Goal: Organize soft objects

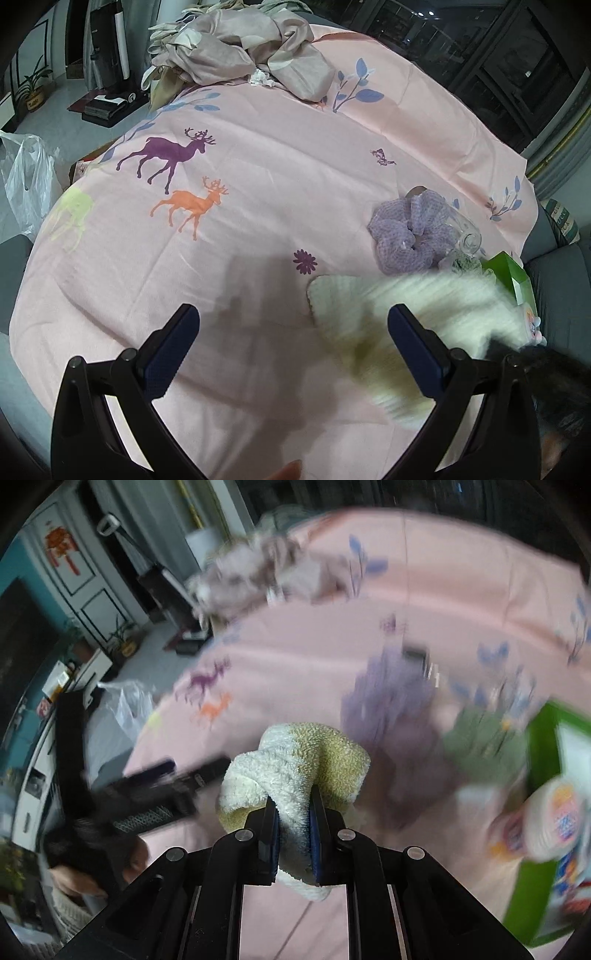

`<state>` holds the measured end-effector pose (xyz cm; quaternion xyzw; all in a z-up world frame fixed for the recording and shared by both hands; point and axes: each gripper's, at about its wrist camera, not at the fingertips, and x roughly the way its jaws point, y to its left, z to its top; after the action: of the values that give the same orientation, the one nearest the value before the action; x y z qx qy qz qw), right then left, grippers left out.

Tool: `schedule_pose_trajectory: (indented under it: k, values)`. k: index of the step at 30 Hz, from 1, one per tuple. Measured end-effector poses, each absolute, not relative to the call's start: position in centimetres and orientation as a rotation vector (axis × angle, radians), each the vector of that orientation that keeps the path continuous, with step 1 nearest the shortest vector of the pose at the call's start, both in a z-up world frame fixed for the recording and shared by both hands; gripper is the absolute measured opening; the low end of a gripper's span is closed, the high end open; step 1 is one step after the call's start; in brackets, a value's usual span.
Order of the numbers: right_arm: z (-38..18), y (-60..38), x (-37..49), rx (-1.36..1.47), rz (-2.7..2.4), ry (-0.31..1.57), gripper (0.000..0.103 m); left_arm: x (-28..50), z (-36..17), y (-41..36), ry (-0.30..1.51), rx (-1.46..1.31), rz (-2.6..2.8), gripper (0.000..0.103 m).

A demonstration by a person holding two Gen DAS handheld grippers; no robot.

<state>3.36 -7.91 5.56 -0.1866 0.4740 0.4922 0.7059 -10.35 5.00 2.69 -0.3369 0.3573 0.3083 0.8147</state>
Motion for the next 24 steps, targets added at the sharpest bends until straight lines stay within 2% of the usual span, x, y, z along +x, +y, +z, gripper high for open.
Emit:
schedule_pose_trajectory:
  k: [10, 13, 15, 17, 21, 24]
  values:
    - [-1.9, -7.6, 3.9, -0.406, 0.990, 1.289, 0.014, -9.3, 0.7, 4.6, 0.846, -0.776, 0.549, 0.099]
    - [-2.4, -8.0, 4.1, -0.405, 0.991, 1.330, 0.028, -8.9, 0.1, 4.2, 0.873, -0.786, 0.511, 0.098]
    - [-1.7, -8.7, 4.6, -0.367, 0.997, 1.326, 0.052, -8.8, -0.3, 3.7, 0.895, -0.786, 0.487, 0.095]
    - [-0.8, -9.8, 5.2, -0.347, 0.989, 1.306, 0.066, -8.7, -0.7, 3.5, 0.905, -0.803, 0.451, 0.094]
    - [0.6, -11.1, 6.1, -0.327, 0.961, 1.256, 0.067, -8.7, -1.2, 3.3, 0.928, -0.835, 0.393, 0.088]
    - [1.1, -12.2, 7.5, -0.203, 0.965, 1.290, 0.067, -8.4, -1.1, 2.5, 0.938, -0.825, 0.355, 0.073]
